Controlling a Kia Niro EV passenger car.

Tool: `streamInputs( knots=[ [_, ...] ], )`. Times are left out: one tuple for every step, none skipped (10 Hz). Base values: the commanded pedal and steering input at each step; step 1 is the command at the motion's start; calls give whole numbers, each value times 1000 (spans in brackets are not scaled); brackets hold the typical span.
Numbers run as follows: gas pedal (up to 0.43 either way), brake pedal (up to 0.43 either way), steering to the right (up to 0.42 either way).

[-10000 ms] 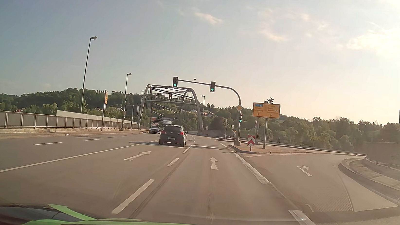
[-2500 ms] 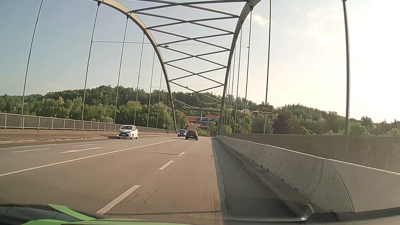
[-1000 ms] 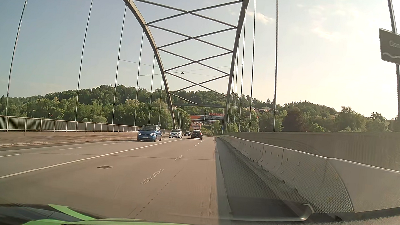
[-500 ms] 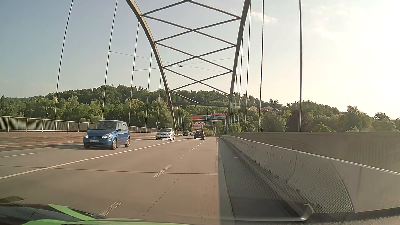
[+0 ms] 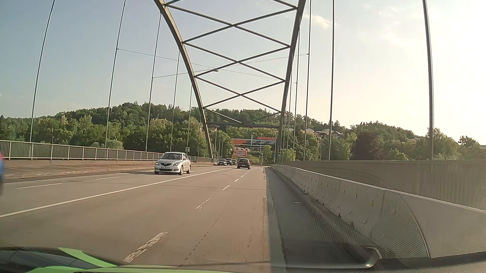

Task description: Follow the waypoints while adhering to traffic rules and regulations

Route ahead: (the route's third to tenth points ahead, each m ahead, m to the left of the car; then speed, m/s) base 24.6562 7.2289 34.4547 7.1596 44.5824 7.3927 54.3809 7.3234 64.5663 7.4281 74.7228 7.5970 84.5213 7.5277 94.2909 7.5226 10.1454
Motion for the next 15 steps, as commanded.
streamInputs(
  knots=[
    [177, 0, 0],
    [177, 0, 0],
    [169, 0, 0],
    [138, 0, 0],
    [130, 0, 0],
    [130, 0, 0],
    [130, 0, 0],
    [138, 0, 0],
    [138, 0, 0],
    [138, 0, 0],
    [150, 0, 0],
    [157, 0, 0],
    [157, 0, 1],
    [157, 0, 1],
    [157, 0, 1]
  ],
)
